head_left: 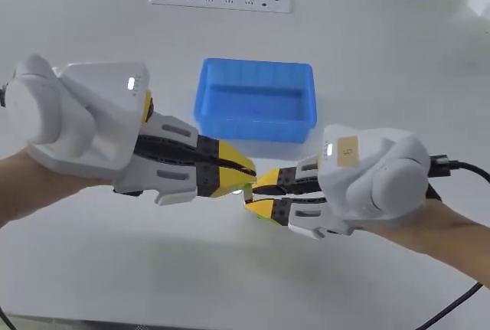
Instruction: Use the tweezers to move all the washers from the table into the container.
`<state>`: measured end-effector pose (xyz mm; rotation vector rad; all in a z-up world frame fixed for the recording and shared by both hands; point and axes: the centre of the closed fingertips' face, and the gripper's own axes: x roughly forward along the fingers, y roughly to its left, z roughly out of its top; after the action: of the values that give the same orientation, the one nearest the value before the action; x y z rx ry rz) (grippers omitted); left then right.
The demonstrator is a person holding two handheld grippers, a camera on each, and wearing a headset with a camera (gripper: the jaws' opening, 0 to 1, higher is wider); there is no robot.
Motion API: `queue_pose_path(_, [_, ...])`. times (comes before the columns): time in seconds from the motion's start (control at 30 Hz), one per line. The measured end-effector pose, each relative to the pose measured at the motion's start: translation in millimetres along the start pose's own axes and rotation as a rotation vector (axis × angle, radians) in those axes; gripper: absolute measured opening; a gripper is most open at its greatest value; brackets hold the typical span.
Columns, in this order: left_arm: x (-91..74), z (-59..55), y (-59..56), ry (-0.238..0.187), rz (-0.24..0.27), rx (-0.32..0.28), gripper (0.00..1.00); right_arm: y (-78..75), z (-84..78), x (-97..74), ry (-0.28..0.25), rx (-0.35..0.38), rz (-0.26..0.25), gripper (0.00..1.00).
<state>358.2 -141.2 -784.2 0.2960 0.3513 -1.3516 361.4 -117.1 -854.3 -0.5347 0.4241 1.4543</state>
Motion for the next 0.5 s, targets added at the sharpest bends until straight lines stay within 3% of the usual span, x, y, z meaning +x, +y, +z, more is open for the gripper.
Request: queue_pose_path(0.5, [0.7, 0.7, -0.1, -0.014, -0.008, -0.016, 0.05, 0.6, -8.5, 4.8, 0.024, 0.010, 0.033, 0.11])
